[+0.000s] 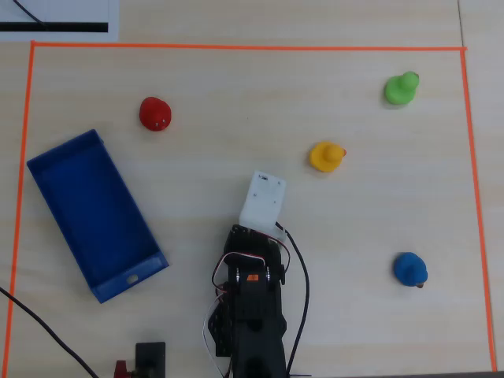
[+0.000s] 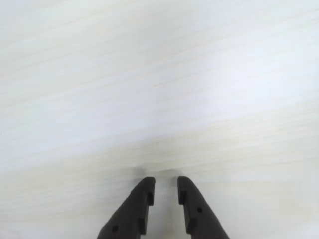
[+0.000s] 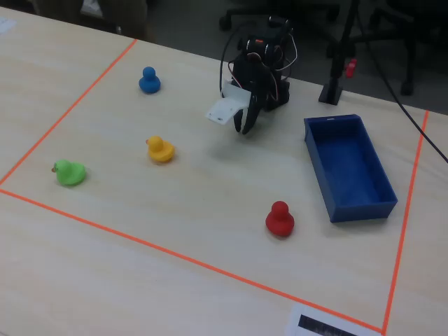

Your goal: Grasp red duck and put it into box.

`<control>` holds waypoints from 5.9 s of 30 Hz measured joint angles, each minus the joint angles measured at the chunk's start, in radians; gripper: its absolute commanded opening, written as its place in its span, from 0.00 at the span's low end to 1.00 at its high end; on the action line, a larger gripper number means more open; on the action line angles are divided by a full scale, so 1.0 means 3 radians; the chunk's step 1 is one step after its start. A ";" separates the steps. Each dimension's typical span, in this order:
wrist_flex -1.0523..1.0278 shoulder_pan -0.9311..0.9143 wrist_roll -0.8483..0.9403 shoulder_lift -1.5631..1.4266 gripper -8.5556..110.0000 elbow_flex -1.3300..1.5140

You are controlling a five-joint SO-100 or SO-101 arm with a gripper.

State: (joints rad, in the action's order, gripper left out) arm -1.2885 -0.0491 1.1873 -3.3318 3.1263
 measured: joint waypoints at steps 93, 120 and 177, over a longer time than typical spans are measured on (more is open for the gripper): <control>-0.1503 0.1820 -0.1800 0.5844 0.07 -0.7210; -0.0936 0.3201 -0.2603 0.6928 0.38 -0.7215; -0.0020 -0.0624 0.0368 0.0066 0.11 -0.0082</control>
